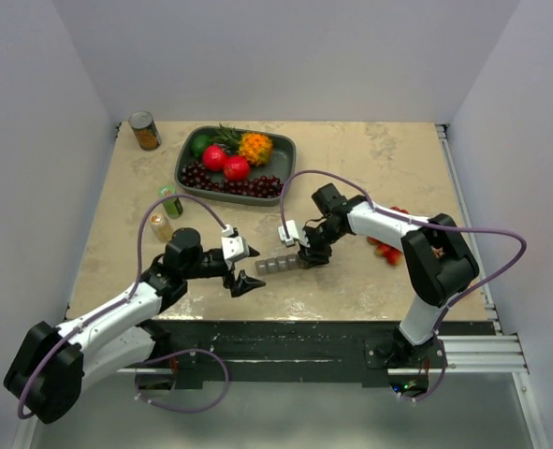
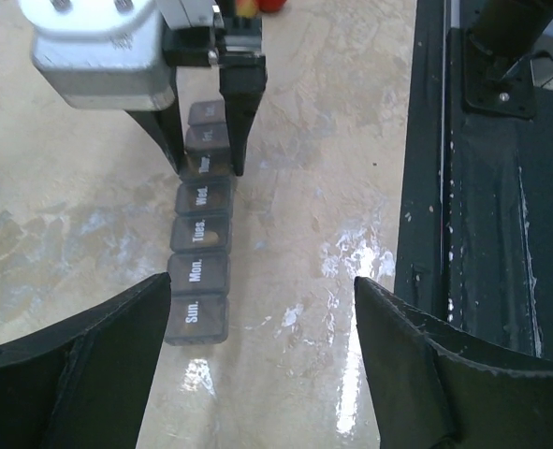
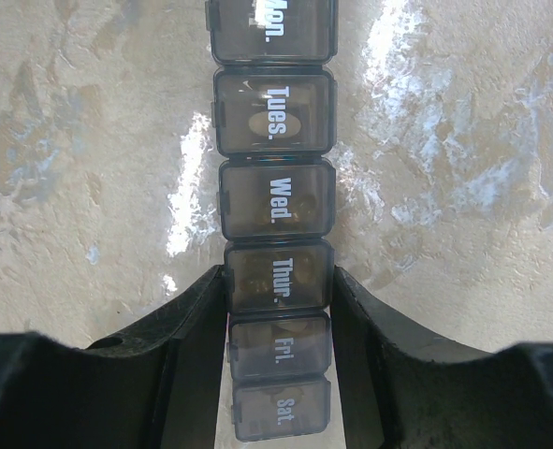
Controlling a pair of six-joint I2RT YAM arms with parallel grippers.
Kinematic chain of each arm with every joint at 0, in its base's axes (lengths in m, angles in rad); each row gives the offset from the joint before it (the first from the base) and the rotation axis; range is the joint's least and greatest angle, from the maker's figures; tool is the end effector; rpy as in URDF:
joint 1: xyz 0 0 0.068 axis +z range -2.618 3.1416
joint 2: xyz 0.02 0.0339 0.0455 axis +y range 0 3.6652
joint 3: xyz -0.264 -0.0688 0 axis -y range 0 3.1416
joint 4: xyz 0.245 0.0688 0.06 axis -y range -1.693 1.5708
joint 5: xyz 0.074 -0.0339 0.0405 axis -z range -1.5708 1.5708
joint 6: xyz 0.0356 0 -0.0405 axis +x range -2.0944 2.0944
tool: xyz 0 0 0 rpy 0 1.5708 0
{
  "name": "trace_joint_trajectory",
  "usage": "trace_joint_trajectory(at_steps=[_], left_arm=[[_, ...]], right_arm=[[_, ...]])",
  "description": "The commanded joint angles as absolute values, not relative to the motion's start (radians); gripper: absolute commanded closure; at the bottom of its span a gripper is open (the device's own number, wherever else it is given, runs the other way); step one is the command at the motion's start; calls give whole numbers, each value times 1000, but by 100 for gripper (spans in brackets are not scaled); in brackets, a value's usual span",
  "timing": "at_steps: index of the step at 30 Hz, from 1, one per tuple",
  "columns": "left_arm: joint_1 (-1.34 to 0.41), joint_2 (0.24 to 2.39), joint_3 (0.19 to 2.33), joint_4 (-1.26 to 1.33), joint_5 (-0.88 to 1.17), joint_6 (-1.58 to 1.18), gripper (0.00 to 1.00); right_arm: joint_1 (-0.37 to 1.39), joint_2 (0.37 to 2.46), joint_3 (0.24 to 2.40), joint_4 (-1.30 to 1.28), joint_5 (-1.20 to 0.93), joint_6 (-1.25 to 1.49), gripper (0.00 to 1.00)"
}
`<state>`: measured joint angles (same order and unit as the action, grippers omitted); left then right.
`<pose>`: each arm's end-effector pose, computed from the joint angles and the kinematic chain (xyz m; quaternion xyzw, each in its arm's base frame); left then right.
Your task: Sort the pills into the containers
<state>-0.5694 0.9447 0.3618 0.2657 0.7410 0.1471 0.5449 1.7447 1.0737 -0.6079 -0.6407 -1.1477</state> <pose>0.1539 -0.1271 0.2114 0.4636 0.6326 -0.4013 0.4731 0.2664 0.1863 0.1700 -0.7335 0.5881 0.2565 0.2243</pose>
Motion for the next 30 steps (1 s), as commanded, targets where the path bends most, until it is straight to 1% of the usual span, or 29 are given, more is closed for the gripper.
trace_joint_trajectory(at_steps=[1,11,16,22,30], left_arm=[[-603,1008,402,284,701,235,17],[-686,1152,434,322,650,304,18],[-695,1201,445,328,626,328,18],[-699,1206,446,363,534,341,19],[-699,1272,477,390,508,334,19]], right_arm=[[551,1701,1068,-591,-686,-1166,97],[549,1686,1063,-592,-703,-1175,98],[551,1681,1060,-589,-710,-1178,98],[549,1677,1057,-592,-718,-1186,98],[551,1671,1055,-595,-730,-1192,98]])
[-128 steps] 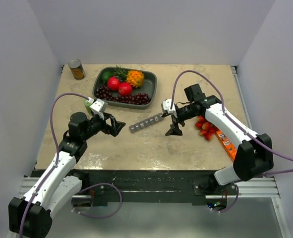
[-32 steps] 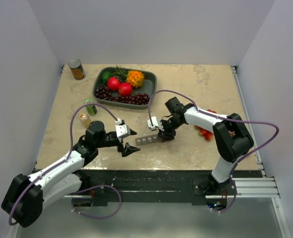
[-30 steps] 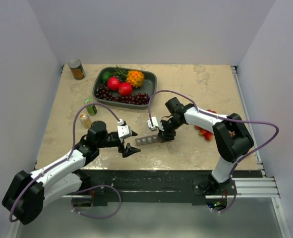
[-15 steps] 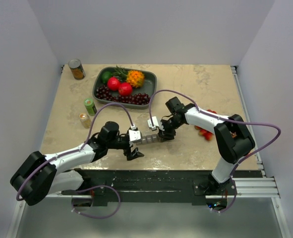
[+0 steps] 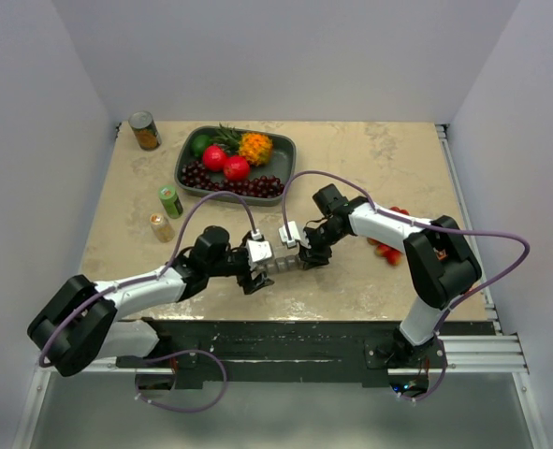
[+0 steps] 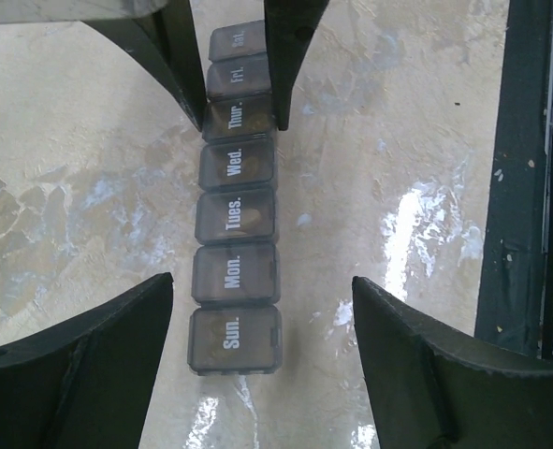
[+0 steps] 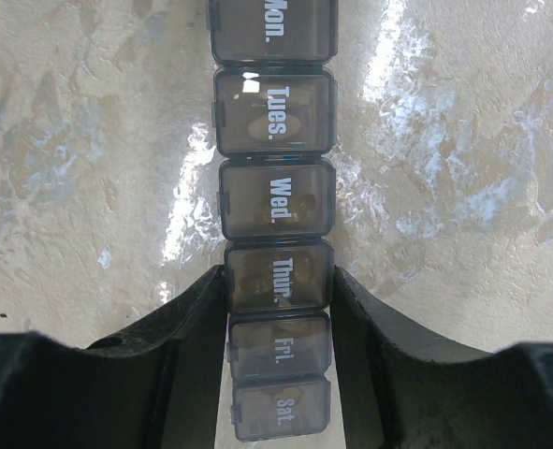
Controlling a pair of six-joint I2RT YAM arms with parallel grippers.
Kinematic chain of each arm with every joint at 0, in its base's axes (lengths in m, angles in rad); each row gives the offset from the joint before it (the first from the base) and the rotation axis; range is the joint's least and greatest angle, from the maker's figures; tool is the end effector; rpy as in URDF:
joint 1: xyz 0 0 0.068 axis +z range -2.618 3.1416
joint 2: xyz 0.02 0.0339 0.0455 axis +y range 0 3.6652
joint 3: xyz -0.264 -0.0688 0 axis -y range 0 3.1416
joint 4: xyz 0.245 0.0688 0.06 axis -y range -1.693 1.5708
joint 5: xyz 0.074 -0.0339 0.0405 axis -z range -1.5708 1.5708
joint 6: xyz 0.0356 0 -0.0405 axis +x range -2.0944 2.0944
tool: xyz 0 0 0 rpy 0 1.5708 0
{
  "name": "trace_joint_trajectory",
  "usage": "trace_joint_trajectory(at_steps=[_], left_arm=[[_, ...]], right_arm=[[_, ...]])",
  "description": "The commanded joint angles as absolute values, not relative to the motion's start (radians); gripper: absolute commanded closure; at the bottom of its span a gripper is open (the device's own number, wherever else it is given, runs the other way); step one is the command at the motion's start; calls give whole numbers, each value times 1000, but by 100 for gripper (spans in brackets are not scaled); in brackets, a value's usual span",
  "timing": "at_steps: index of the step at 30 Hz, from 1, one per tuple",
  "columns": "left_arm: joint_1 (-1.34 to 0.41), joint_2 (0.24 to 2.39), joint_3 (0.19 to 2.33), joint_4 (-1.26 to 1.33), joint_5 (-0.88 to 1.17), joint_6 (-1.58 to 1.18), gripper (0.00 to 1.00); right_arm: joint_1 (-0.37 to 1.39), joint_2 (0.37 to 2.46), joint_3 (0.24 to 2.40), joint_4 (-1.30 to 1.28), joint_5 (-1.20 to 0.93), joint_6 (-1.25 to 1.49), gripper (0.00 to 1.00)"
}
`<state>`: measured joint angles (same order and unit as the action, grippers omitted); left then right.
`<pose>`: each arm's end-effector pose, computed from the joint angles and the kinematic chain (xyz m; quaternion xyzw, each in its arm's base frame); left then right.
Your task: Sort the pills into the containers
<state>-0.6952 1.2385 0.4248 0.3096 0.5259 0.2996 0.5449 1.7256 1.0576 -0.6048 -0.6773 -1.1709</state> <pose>0.1709 -0.1659 0.1756 0.5129 0.6677 -0.3159 0.4374 0.2622 0.1850 0.1724 -0.7379 0.5727 0.2695 0.2344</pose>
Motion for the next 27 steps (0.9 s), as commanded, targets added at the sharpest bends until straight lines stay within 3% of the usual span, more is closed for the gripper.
trace_joint_trajectory(at_steps=[1,16,27], left_arm=[[-698,1288,482,390,509,334,20],[-698,1385,538,365,505,350,31],[-703,1430,572,324,512,362,48]], right_arm=[[549,1669,1054,-595,-730,-1192,98],[551,1667,1052,-598,-736,-1198,98],[549,1667,1052,-597,-733,-1198,99]])
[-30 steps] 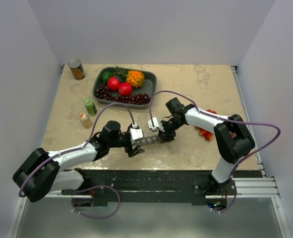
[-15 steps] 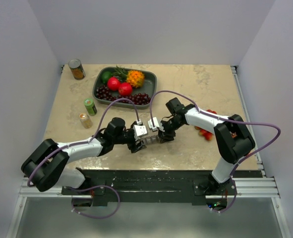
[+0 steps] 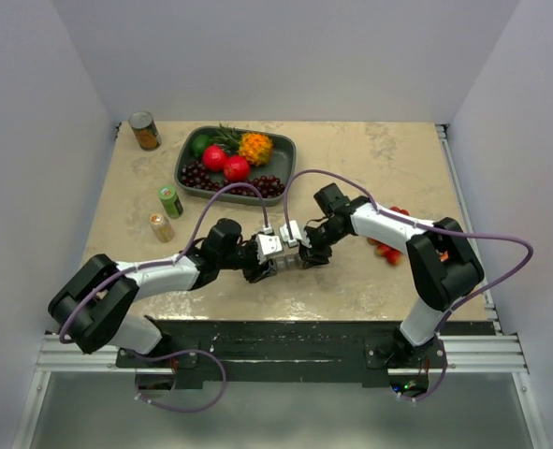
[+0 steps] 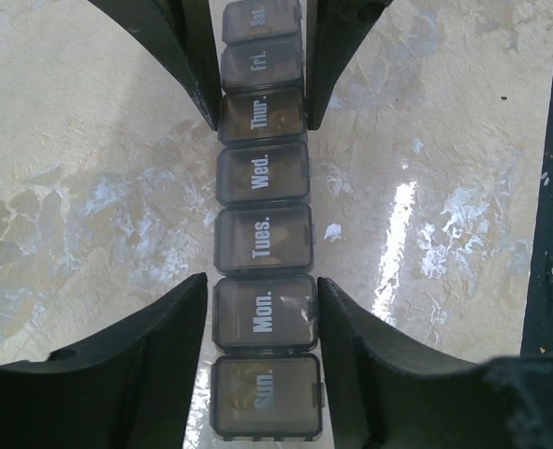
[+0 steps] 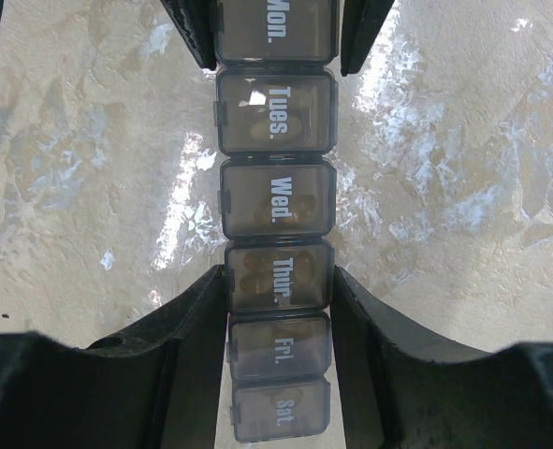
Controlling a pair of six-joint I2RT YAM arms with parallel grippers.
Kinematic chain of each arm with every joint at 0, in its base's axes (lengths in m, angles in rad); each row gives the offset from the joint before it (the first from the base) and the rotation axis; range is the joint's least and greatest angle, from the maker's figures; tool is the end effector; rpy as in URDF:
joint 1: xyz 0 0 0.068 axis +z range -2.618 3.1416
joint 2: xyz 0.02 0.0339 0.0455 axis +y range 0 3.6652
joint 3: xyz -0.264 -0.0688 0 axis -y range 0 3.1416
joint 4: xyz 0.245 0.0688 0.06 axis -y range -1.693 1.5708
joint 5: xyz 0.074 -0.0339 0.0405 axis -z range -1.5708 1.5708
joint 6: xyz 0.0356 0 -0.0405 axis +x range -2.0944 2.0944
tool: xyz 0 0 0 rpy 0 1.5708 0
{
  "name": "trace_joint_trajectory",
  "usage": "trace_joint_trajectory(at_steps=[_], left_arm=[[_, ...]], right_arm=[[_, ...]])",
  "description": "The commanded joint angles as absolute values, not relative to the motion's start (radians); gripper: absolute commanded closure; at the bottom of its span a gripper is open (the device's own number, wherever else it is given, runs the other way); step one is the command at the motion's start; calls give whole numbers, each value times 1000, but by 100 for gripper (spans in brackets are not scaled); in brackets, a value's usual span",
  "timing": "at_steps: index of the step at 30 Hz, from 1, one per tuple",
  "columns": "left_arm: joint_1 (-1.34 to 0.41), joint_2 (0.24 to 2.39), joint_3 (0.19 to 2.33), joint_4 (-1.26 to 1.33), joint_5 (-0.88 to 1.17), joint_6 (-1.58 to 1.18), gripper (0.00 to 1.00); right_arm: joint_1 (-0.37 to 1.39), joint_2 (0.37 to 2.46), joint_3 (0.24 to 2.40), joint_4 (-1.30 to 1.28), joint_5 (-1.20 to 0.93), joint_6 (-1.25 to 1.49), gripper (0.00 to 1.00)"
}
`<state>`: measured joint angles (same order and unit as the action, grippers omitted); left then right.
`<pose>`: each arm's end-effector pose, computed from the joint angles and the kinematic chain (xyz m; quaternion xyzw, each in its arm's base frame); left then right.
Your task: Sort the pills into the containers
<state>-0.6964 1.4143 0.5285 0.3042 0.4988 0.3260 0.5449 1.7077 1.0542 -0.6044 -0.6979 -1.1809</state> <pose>0.1949 -0.1852 0.1647 0.5195 0.6866 -0.2982 0.4121 0.2603 0.1845 0.1774 -0.7399 0.5631 0.2750 0.2447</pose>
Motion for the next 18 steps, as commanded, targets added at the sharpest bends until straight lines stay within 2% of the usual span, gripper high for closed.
trace_joint_trajectory(at_steps=[1,3,4,6,7,8,18], left_arm=[[-703,1430,574,319,514,361,54],[-704,1428,578,314,515,362,65],[-704,1428,580,308,514,361,76],[-704,1428,587,299,515,359,87],[-704,1428,591,295,517,348,96],[-703,1428,598,290,526,341,99],[-701,1459,647,239,597,238,100]], right_arm=[[551,1667,1052,-597,-732,-1197,99],[551,1669,1049,-594,-730,-1198,99],[549,1670,1049,-592,-727,-1197,99],[551,1672,1048,-589,-726,-1197,99],[549,1672,1048,-588,-723,-1195,99],[549,1672,1045,-586,-719,-1193,99],[551,1651,1012,-500,-690,-1152,100]])
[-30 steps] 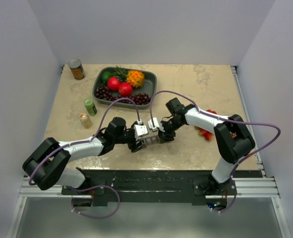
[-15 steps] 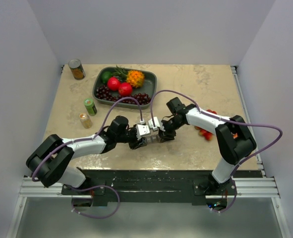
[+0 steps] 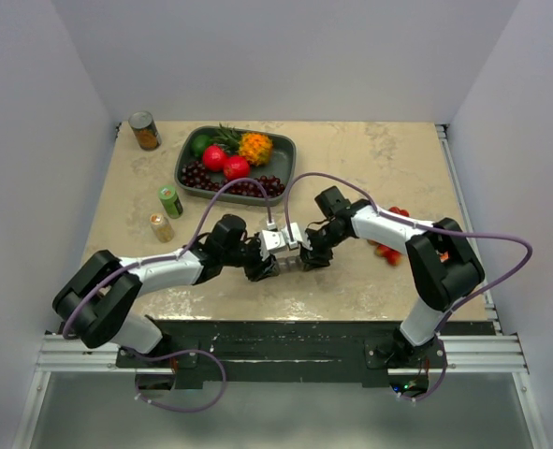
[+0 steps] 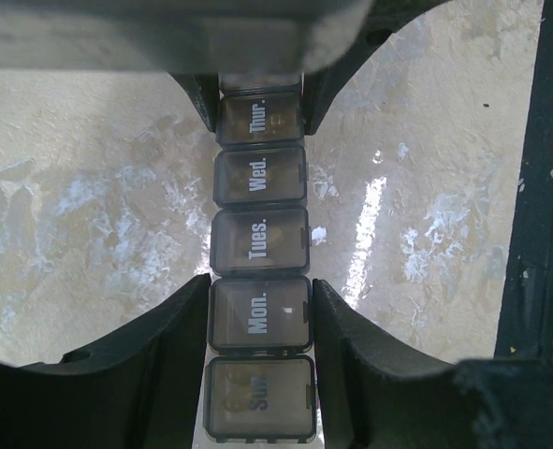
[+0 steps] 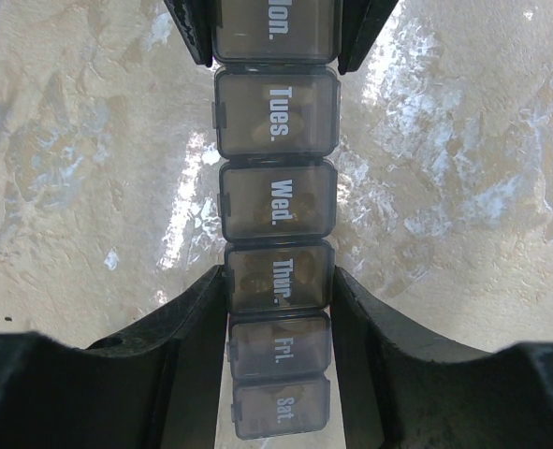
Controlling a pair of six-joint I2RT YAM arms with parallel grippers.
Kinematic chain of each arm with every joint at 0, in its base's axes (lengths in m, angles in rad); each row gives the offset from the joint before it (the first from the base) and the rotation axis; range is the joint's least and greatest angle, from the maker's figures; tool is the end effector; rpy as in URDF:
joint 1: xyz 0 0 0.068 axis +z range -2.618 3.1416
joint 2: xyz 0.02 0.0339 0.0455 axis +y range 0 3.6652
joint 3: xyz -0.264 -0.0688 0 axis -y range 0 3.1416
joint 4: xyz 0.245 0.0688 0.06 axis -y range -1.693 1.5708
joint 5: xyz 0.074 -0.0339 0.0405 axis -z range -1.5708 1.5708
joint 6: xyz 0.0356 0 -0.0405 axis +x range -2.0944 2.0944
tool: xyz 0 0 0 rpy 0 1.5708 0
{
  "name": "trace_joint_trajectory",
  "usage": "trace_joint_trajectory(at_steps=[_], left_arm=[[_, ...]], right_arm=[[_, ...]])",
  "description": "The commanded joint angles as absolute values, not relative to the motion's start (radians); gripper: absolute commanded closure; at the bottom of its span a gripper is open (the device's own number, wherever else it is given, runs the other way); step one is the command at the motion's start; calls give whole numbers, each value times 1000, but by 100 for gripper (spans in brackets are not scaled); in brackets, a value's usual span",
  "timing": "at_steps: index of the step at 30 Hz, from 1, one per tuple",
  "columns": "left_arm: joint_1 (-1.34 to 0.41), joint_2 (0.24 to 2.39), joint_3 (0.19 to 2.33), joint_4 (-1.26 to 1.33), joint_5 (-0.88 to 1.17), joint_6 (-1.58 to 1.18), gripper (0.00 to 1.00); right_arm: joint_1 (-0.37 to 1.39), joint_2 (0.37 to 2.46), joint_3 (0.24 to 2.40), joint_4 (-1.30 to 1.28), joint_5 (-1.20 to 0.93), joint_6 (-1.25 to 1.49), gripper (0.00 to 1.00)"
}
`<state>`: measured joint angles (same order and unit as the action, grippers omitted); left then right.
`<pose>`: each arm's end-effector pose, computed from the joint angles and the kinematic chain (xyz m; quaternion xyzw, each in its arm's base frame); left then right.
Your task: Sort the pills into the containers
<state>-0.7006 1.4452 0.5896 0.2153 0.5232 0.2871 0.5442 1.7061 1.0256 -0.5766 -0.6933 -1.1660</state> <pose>0.2003 -0.1921 0.1672 0.5114 0.7052 -0.3152 0.3767 0.2578 0.1826 0.1711 -0.7359 0.5695 0.2745 0.2425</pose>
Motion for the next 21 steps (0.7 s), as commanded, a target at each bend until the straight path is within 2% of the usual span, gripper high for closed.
trace_joint_trajectory(at_steps=[1,15,21], left_arm=[[-701,1462,653,229,600,229,100],[-650,1494,672,219,644,106,100],[-638,1506,681,221,649,66,88]], right_arm=[[549,1648,1009,-491,-687,-1144,100],[551,1614,971,-410,-646,-1115,100],[549,1609,966,-405,-646,-1114,100]])
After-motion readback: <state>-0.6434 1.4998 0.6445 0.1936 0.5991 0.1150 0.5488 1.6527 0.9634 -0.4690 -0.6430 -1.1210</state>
